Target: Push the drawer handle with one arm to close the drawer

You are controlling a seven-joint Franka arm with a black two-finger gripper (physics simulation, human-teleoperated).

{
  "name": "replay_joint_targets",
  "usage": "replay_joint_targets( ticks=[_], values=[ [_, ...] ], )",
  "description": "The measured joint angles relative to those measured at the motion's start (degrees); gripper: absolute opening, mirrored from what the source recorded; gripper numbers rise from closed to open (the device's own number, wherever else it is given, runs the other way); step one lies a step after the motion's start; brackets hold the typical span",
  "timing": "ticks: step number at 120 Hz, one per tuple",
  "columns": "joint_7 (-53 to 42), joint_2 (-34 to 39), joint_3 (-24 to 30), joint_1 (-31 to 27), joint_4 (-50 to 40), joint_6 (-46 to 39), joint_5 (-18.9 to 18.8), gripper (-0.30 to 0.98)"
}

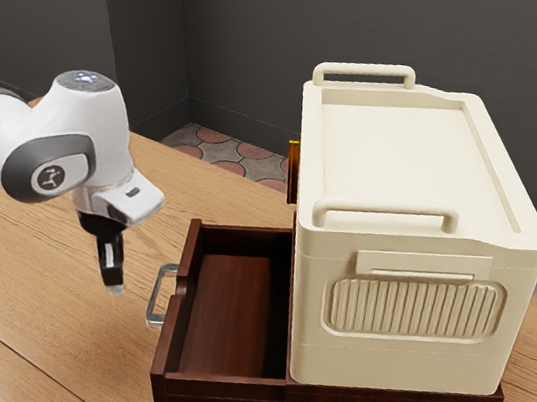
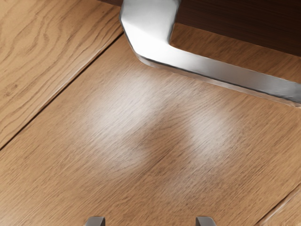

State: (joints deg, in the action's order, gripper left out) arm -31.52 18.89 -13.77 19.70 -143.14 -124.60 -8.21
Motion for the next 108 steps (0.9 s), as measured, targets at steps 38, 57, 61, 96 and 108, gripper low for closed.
replay_joint_targets(
  ticks=[38,57,61,96,108],
  values=[
    [-3.10,3.17,2.75,-0.01,-0.28,2.68,3.79,0.15],
    [-4.87,4.51,3.66,0.00,-0.71,6.78,3.90,0.14],
    [-5.19,4.34,3.82,0.00,-0.77,7.28,3.90,0.14],
    [-7.59,-0.39,4.30,-0.02,1.64,6.21,4.31,0.05],
    [-8.24,-3.81,5.01,-0.01,4.32,5.29,4.94,0.04]
  ],
)
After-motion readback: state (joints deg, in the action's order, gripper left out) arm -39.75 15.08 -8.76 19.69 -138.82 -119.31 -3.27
